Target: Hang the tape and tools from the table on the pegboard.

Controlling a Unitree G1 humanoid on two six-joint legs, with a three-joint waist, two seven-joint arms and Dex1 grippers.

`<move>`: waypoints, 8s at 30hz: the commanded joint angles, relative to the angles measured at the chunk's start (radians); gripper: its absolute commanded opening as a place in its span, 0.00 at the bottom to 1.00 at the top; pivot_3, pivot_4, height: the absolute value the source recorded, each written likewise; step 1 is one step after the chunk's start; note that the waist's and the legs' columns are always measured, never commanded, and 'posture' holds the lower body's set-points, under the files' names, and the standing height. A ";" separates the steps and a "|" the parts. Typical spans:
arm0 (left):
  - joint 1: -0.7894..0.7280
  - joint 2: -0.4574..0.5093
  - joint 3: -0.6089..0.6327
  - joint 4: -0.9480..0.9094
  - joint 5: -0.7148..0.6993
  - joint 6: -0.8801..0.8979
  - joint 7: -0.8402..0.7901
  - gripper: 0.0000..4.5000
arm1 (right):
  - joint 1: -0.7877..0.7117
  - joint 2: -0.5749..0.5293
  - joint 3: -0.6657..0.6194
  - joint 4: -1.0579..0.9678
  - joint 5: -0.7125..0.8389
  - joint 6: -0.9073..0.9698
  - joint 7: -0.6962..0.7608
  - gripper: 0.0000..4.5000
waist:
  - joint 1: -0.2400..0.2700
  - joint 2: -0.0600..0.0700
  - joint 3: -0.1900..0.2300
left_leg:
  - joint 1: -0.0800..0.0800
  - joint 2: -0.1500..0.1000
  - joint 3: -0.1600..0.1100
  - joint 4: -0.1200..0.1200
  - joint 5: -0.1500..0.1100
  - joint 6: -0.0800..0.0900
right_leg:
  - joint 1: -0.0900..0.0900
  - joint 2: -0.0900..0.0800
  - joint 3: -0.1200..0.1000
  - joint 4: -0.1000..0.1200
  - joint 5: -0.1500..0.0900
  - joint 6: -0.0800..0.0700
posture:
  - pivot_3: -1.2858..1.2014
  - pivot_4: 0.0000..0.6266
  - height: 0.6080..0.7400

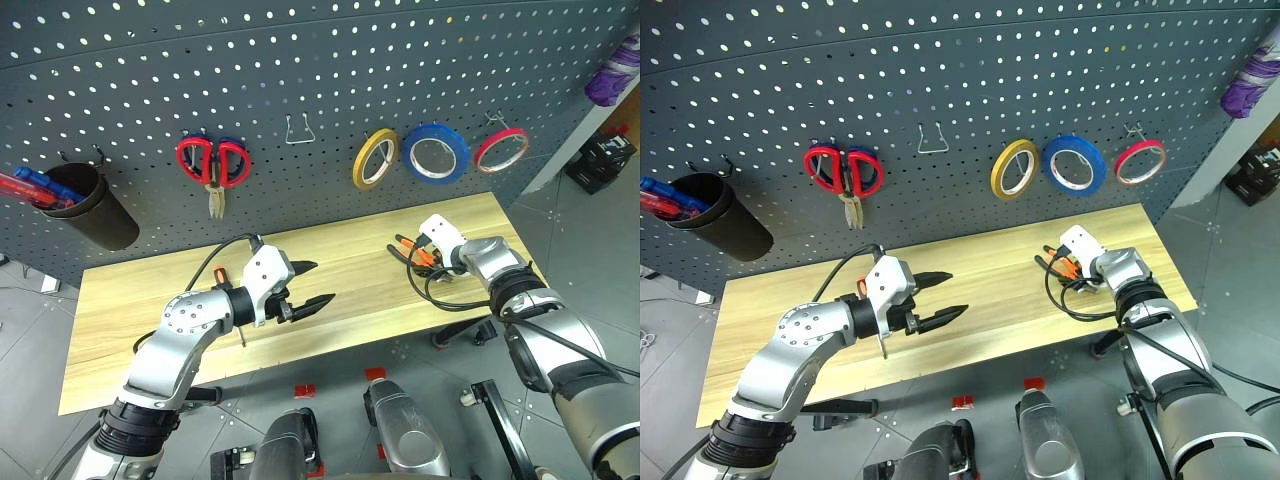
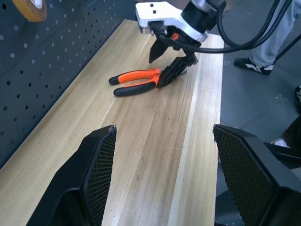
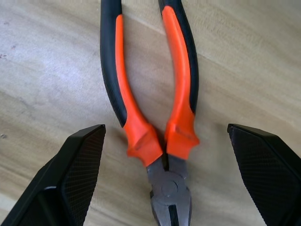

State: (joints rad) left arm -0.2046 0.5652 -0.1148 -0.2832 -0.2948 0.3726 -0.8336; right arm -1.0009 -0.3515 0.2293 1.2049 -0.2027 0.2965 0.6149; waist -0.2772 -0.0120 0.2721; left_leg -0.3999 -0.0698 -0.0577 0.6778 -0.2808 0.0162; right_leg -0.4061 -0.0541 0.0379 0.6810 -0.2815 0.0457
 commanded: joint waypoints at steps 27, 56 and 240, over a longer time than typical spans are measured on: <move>0.146 -0.009 0.044 -0.122 0.004 0.017 0.134 0.77 | -0.052 0.074 -0.034 0.106 -0.045 -0.004 -0.035 0.58 | 0.041 -0.002 0.008 | 0.001 0.001 0.002 0.000 -0.001 0.001 | 0.000 0.001 0.003 0.000 0.000 0.000 | 0.42 0.51 1.00; 0.188 -0.116 0.343 -0.323 -0.137 0.017 0.408 0.77 | 0.119 0.509 -0.154 -1.228 0.180 -0.170 -0.480 0.58 | 0.093 -0.003 0.007 | -0.001 0.008 0.004 -0.001 -0.001 -0.003 | -0.008 0.006 0.001 0.000 0.005 -0.003 | 0.44 0.45 1.00; -0.128 -0.297 0.136 -0.124 0.592 0.189 0.719 0.45 | 0.426 0.166 -0.035 -1.572 0.493 0.113 -0.062 1.00 | 0.134 -0.018 0.038 | -0.015 0.010 0.003 0.001 0.001 -0.005 | -0.020 0.004 -0.008 -0.001 0.009 -0.006 | 0.41 0.51 1.00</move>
State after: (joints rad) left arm -0.3576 0.2705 0.0186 -0.3584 0.2975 0.5470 -0.1153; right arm -0.5763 -0.1880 0.1896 -0.3128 0.2783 0.4212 0.5482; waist -0.1437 -0.0297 0.3103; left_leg -0.4153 -0.0599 -0.0544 0.6784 -0.2795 0.0117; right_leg -0.4264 -0.0505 0.0302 0.6800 -0.2726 0.0401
